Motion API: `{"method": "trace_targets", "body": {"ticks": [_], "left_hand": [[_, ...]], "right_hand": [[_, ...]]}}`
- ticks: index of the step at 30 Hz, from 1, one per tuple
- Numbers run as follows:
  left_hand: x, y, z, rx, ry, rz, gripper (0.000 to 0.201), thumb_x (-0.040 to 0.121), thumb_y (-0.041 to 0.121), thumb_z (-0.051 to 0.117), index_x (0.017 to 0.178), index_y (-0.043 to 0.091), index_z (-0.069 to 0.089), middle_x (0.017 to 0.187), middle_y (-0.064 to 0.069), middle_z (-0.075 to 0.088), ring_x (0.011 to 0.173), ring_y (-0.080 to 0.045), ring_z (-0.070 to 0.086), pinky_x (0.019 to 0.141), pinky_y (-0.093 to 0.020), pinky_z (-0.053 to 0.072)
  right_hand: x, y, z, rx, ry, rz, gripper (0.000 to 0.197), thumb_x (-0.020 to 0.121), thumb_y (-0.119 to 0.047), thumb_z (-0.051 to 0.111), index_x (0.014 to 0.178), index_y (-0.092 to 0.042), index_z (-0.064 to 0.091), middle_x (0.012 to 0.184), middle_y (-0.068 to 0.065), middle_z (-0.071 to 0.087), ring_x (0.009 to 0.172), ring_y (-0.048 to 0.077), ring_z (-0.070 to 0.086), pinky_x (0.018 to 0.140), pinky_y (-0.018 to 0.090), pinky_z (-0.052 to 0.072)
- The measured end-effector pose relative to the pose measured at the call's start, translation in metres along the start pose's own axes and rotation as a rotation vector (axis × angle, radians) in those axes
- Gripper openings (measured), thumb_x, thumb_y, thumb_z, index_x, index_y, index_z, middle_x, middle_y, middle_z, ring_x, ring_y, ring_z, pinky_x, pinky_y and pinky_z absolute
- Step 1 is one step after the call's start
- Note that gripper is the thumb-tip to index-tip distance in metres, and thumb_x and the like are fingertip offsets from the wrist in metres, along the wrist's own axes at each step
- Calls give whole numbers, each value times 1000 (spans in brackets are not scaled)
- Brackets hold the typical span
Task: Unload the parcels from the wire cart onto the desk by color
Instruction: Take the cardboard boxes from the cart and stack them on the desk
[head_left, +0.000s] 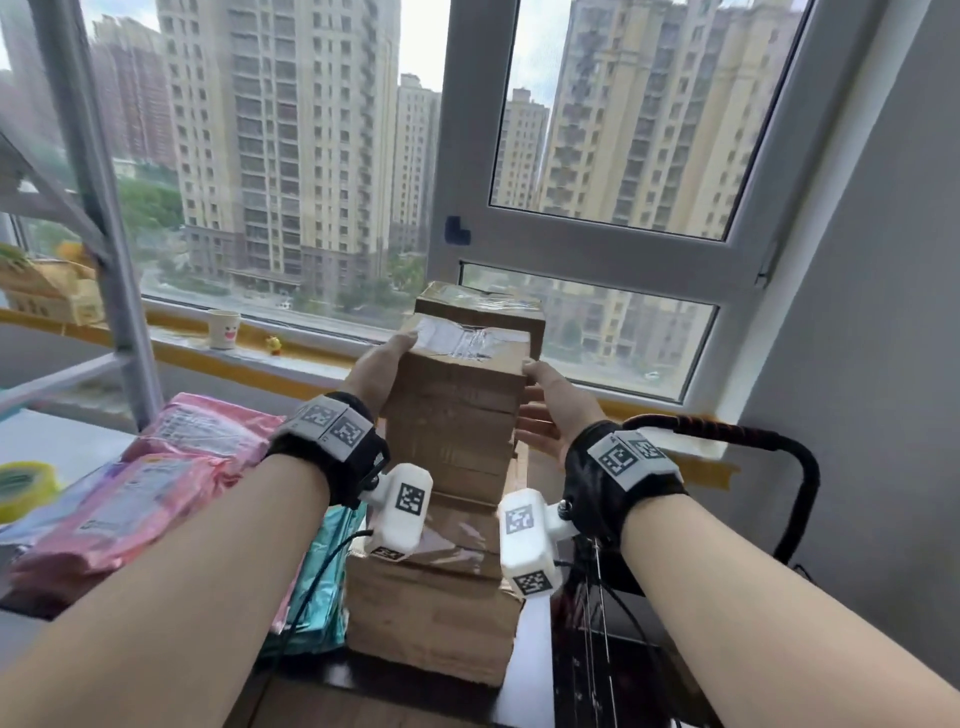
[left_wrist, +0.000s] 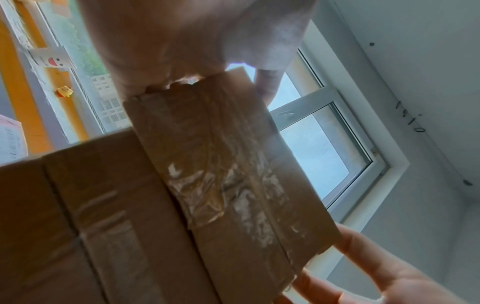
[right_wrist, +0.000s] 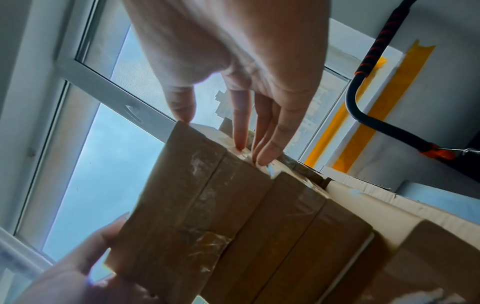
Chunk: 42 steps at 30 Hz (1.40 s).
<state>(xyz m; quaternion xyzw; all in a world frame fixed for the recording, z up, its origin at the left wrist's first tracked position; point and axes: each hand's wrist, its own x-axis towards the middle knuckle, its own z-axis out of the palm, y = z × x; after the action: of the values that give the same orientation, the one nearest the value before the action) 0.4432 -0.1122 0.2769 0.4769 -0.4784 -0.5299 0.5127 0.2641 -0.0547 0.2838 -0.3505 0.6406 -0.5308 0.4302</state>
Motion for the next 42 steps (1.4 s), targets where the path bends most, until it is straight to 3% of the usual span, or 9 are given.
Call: {"method": "trace_targets", "body": {"ticks": [7,11,14,18,24,29,35,40,42], "left_hand": [[25,-15,0,-42,-75,4,93,46,70,62,121,14,62,121,-9,64,115,-26,58,106,-45,40],[8,-6,2,-49,-109,18,64,75,59,58,122,15,59,123,-10,62,116,-26,57,106,-44,39],[9,-8,1,-35,-118,17,61,77,59,56,120,15,61,120,-8,64,114,-25,59,106,-42,40],[7,1,-1,-47,16,69,71,74,61,55,128,17,55,130,-6,57,119,-23,53,108,-41,35],[-26,50,17,83,262,351,52,89,30,54,136,13,41,134,-5,49,112,-16,47,89,-25,34],[-57,61,71,107,144,523,47,85,25,56,131,18,45,133,-2,50,118,-13,47,103,-33,40],[-91,38,157,224,-130,618,37,86,19,57,123,21,54,129,3,55,119,-10,49,101,-28,40],[-87,-19,218,303,-325,400,32,88,13,57,119,15,60,104,4,60,93,-6,56,63,-5,42],[-81,-48,244,312,-344,315,31,87,11,57,117,12,62,100,3,60,89,-7,57,60,-6,39]], "right_hand": [[0,-5,-3,-11,9,-19,40,84,-43,63,103,-8,63,95,10,65,81,23,63,82,36,55],[-1,-4,-5,-4,8,-19,35,84,-42,63,98,-9,62,94,10,64,81,23,62,81,35,55],[-2,-4,-7,-11,-4,-12,34,85,-43,61,94,-10,63,92,10,64,77,21,62,78,34,55],[-8,-9,-20,-35,-6,-21,32,87,-43,59,85,-11,62,90,8,62,76,19,60,71,31,54],[-19,-16,-59,-38,65,-66,27,89,-37,58,86,-11,63,98,11,64,90,22,62,78,33,56],[-30,-5,-96,-64,105,-82,14,90,-23,57,91,-10,63,85,8,61,74,17,57,61,27,52],[-29,23,-159,-105,131,-17,15,94,-15,52,79,-15,58,74,4,59,65,13,53,67,25,48],[-15,58,-214,-150,152,52,15,93,-14,52,80,-16,57,75,3,59,64,10,53,63,21,48],[-5,76,-238,-165,146,84,16,94,-13,50,80,-17,57,74,2,58,63,10,52,63,20,46]]}}
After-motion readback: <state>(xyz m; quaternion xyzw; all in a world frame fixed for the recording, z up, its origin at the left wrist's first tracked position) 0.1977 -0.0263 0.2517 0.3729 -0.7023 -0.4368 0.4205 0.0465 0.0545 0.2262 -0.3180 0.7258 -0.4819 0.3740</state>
